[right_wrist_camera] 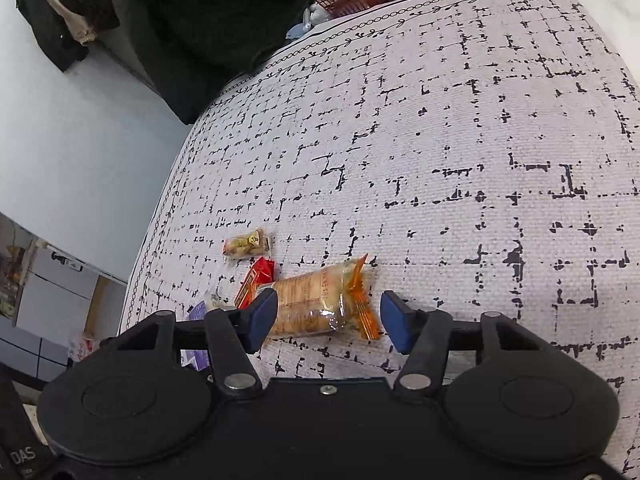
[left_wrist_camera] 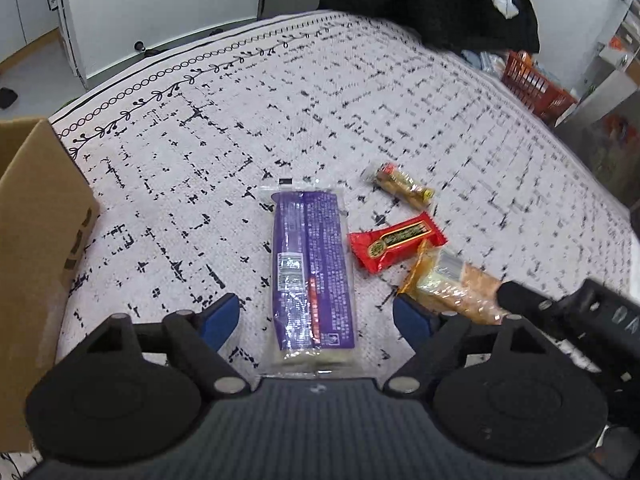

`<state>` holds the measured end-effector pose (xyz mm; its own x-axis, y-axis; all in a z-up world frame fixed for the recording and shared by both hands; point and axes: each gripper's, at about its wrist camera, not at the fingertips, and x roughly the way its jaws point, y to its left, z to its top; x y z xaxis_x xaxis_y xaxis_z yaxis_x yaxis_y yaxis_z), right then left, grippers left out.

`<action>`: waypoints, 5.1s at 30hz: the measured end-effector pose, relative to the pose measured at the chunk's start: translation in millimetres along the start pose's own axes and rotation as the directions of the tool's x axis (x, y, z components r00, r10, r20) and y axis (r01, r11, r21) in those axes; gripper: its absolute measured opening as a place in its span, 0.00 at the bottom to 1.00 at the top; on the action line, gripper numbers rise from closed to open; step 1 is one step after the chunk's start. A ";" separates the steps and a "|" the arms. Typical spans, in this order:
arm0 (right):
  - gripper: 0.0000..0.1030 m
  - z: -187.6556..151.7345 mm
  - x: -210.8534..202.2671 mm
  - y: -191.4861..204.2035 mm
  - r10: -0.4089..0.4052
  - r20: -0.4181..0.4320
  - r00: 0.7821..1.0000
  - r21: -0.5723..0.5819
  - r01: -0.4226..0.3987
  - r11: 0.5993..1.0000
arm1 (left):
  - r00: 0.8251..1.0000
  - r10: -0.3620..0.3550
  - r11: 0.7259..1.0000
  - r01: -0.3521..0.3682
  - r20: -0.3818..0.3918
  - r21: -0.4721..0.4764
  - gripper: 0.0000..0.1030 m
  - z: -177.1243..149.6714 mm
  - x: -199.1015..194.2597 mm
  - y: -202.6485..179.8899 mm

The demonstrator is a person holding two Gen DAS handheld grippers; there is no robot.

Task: Organize snacks
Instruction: 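Grasp the purple bar pack with the left tool while the right tool grasps the cracker pack, then carry both packs over the cardboard box and open both tools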

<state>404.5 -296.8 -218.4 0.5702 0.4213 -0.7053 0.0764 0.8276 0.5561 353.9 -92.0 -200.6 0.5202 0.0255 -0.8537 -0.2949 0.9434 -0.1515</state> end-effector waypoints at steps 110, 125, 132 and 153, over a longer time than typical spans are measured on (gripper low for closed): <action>0.42 -103.1 -17.3 244.7 0.143 0.021 0.989 -0.598 -0.102 0.795 | 0.985 0.048 0.971 -0.006 0.166 -0.240 0.34 24.5 -149.3 174.9; 0.42 -129.1 11.5 266.5 0.142 -0.039 0.989 -0.610 -0.136 0.781 | 0.992 0.082 0.936 -0.044 0.093 -0.350 0.34 36.0 -125.7 240.7; 0.42 -133.7 16.1 274.7 0.156 -0.062 0.986 -0.611 -0.161 0.775 | 0.994 0.091 0.936 -0.065 0.061 -0.347 0.37 38.4 -117.9 243.5; 0.62 -110.1 -21.2 241.7 0.135 -0.042 0.990 -0.564 -0.135 0.815 | 0.977 0.198 0.930 -0.163 0.075 -0.330 0.70 38.6 -154.1 232.4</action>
<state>320.8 -64.8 -117.4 0.5407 0.5442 -0.6415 -0.4757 0.8267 0.3005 236.1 136.1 -85.1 0.5101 0.2361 -0.8271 -0.6233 0.7641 -0.1663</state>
